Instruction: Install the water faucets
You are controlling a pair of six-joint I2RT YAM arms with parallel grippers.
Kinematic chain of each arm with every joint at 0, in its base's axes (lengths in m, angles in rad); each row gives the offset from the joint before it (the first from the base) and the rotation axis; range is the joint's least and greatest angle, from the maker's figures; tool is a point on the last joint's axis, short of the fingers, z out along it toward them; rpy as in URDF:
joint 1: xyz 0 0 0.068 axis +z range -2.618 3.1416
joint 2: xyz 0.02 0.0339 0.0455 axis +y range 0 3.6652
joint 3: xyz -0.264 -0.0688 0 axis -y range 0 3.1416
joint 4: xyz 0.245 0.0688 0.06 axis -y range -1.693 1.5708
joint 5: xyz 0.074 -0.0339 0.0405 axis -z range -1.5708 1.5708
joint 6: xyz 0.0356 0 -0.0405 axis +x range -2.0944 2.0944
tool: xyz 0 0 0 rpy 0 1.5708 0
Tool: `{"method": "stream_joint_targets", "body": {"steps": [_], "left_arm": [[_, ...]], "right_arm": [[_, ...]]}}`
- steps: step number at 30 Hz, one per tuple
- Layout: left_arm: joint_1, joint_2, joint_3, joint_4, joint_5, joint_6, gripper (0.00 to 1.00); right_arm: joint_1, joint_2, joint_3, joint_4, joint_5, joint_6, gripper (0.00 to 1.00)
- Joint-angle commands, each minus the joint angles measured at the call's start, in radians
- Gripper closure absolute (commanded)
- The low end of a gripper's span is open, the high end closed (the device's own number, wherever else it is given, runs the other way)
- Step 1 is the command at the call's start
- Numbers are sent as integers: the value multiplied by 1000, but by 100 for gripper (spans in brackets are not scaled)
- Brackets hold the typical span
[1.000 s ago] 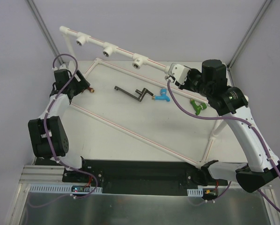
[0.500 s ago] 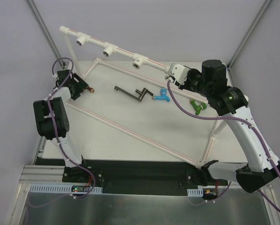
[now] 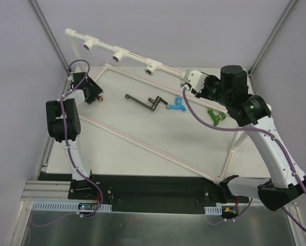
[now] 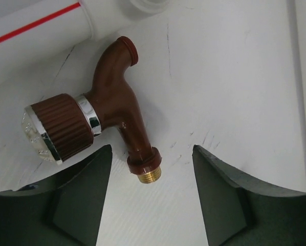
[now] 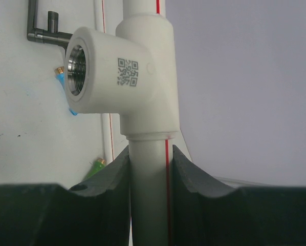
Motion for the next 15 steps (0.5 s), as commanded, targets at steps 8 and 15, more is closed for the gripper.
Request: {"method": "stream_joint_targets", "body": {"steps": [8,15], "left_arm": [[-18,69,110,-59,20,-12,65],[-18,52,57,-59,60,-12,90]], "right_arm": [[14,-24,-23,-47,-43,97,87],[20,-72,-20,19,-45,125,47]]}}
